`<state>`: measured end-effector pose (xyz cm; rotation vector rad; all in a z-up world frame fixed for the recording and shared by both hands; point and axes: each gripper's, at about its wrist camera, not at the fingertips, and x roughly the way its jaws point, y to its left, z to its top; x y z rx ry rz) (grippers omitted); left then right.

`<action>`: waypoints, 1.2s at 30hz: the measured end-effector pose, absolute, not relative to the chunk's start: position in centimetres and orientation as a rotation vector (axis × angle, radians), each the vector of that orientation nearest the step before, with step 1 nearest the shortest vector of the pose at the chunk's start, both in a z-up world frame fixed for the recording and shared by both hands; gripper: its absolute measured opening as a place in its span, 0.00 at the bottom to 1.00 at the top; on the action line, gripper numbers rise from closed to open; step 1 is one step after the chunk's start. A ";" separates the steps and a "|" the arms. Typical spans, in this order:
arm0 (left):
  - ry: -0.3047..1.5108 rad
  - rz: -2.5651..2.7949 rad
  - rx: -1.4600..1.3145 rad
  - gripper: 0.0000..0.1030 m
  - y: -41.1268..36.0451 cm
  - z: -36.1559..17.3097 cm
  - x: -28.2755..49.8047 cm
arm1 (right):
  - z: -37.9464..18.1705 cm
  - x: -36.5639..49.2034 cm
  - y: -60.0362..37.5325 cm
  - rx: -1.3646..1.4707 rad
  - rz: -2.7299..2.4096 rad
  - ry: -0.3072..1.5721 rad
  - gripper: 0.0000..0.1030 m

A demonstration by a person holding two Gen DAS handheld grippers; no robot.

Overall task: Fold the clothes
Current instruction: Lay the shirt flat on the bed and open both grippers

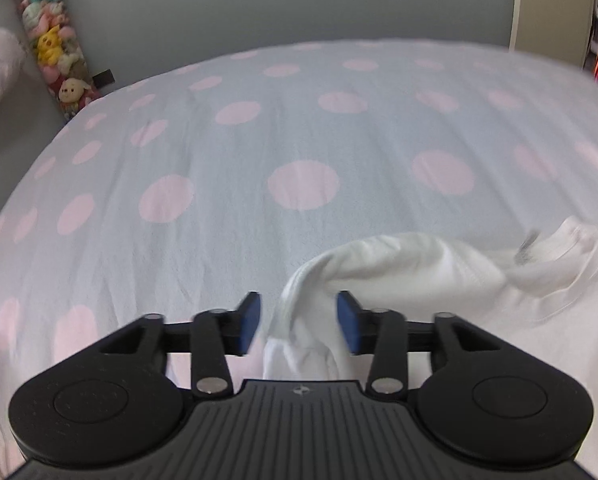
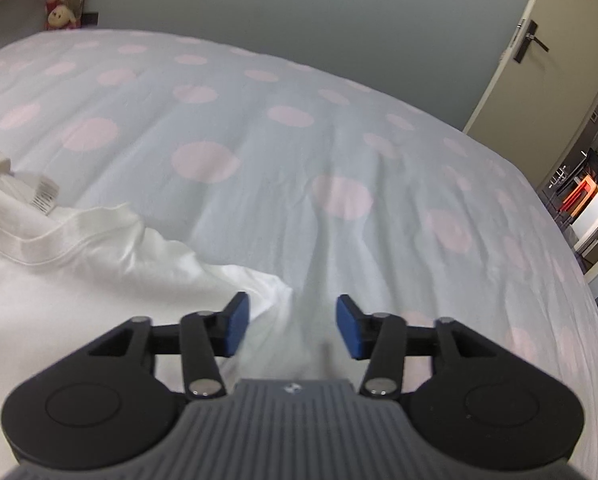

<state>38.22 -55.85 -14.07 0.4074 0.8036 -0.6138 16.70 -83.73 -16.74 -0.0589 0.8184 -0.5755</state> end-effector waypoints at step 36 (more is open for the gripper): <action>1.013 -0.458 0.189 0.05 -29.7 -15.9 13.0 | -14.8 -9.8 -58.1 0.534 -0.480 0.800 0.67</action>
